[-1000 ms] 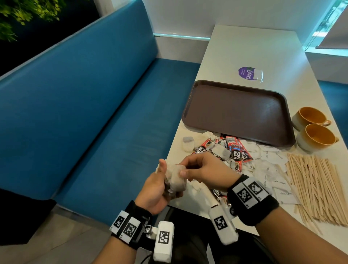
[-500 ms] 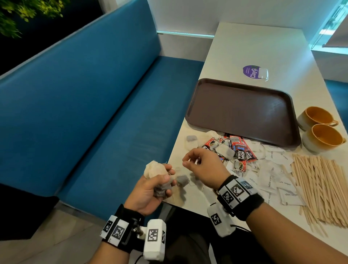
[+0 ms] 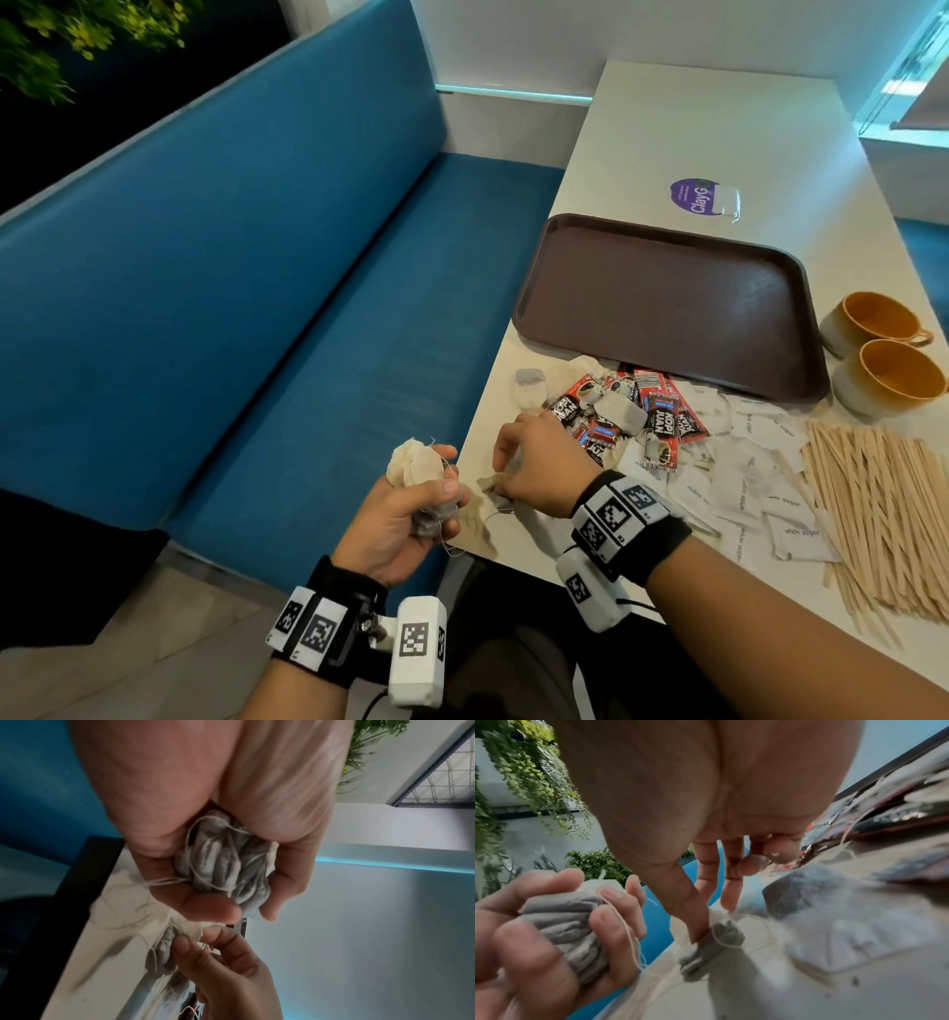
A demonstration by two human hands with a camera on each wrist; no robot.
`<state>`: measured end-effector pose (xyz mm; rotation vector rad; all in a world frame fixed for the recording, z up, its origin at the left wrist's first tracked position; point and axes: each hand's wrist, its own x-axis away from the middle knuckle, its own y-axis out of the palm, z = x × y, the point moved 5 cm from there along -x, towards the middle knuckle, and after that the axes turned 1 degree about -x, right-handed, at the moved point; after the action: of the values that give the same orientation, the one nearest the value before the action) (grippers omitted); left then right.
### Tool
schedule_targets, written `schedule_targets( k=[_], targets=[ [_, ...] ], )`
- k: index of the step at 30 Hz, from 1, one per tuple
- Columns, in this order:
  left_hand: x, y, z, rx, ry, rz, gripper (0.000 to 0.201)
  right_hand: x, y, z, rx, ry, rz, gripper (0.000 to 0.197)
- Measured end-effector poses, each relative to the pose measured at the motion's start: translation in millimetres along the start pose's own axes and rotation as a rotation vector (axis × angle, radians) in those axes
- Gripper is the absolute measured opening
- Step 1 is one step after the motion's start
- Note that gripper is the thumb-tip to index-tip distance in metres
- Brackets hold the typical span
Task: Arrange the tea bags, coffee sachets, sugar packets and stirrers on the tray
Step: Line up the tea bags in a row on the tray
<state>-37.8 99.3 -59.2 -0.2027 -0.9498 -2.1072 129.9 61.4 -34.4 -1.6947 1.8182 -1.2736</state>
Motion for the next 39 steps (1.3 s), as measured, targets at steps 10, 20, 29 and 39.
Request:
schedule_targets(
  k=[10, 20, 29, 39],
  targets=[
    [-5.3, 9.7, -1.8, -0.005, 0.005, 0.013, 0.044, 23.1, -28.2, 13.7, -0.663, 0.035, 0.189, 0.023],
    [-14.8, 43.7, -15.6, 0.0, -0.1, -0.067, 0.046, 50.8, -37.1, 15.7, -1.094, -0.011, -0.057, 0.014],
    [-18.1, 63.3, -26.8, -0.038, -0.109, -0.093, 0.03, 51.3, -37.2, 28.6, -0.884, 0.053, 0.264, 0.023],
    [-19.5, 31.5, -15.6, 0.118, -0.067, 0.025, 0.014, 66.1, -20.0, 50.3, 0.084, -0.06, -0.036, 0.028]
  ],
)
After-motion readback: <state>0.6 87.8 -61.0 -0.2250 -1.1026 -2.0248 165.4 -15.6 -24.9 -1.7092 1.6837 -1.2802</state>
